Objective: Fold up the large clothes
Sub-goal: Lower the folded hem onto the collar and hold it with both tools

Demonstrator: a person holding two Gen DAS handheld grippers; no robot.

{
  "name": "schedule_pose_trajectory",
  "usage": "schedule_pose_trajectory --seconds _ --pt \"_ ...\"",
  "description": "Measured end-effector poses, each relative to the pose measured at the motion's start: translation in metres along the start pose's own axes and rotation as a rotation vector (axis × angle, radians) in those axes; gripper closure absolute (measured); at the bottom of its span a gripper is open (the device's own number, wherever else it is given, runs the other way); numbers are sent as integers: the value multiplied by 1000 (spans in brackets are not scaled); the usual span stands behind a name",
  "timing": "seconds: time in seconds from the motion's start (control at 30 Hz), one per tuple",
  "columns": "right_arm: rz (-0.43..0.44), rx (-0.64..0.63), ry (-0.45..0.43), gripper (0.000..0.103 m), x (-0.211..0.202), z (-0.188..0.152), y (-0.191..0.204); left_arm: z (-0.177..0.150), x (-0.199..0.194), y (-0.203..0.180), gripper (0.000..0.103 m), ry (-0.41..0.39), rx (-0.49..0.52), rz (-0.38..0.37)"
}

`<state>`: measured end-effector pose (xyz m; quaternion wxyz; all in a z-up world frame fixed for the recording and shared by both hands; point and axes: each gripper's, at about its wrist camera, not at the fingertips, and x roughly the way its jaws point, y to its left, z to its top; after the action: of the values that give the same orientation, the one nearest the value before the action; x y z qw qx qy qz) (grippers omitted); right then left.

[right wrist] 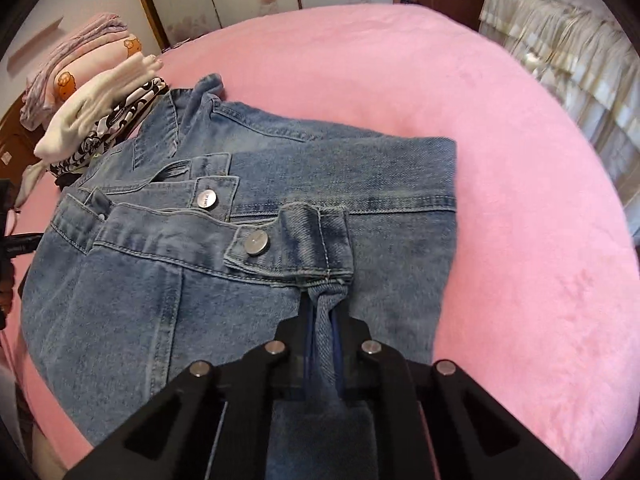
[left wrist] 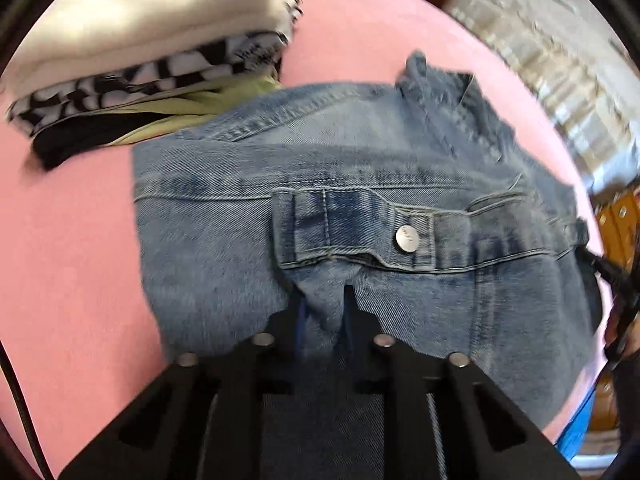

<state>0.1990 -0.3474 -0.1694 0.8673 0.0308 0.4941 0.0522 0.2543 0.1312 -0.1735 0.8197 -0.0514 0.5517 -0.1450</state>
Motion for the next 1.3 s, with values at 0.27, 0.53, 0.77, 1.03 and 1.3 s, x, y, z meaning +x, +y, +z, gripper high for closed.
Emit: schedule_pose_trajectory --seconds 0.27,0.53,0.77,1.03,1.3 --pt "-85 38 -141 97 -50 1 14 -10 -52 -18 95 -200 -56 184" --pt "-220 43 -333 98 -95 28 28 19 -105 -49 96 -454 -48 324" --pt "-254 76 -438 98 -91 78 21 68 -90 -43 97 -528 -103 389" --pt "-365 64 -214 98 48 112 8 88 36 -9 94 -361 -121 503" --pt "-408 85 -144 91 83 103 0 87 59 19 79 -327 -218 423"
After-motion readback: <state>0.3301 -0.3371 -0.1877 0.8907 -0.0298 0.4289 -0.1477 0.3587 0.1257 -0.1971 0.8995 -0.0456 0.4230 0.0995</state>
